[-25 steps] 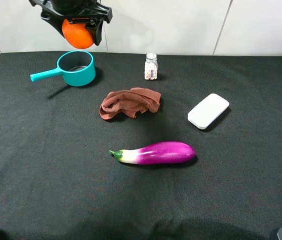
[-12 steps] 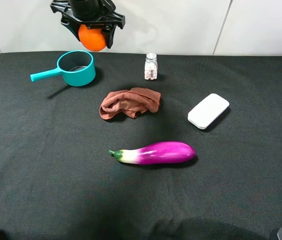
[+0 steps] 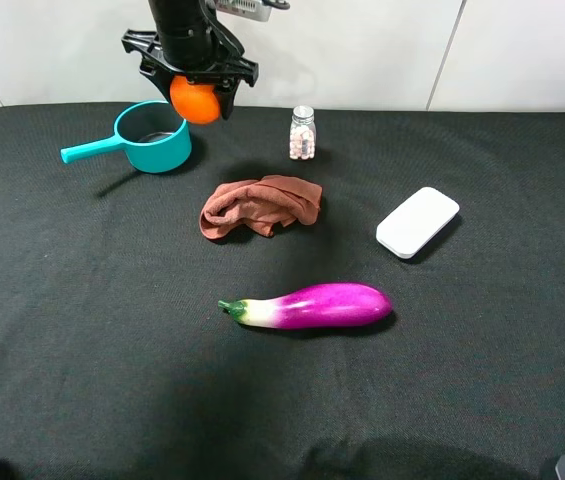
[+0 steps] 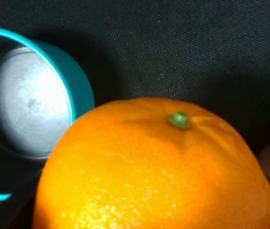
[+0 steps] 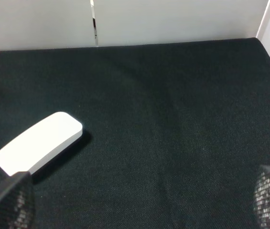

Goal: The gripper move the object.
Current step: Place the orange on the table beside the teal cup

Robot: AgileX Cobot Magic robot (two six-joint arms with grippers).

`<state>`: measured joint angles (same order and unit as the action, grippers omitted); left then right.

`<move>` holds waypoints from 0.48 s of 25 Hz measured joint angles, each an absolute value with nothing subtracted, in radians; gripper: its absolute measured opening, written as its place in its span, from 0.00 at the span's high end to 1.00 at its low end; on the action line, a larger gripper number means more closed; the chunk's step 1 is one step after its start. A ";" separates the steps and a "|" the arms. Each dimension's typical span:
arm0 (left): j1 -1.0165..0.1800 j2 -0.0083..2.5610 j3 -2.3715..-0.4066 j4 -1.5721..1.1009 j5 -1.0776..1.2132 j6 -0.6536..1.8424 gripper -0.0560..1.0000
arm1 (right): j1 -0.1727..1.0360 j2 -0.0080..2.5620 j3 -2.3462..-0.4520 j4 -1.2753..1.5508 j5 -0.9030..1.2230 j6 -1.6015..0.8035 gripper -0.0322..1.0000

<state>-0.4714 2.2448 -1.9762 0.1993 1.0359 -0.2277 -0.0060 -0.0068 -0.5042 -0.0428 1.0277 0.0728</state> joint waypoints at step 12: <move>-0.462 2.313 -1.992 0.200 0.994 -0.234 0.23 | -0.006 -0.007 -0.504 -0.043 1.028 0.073 0.30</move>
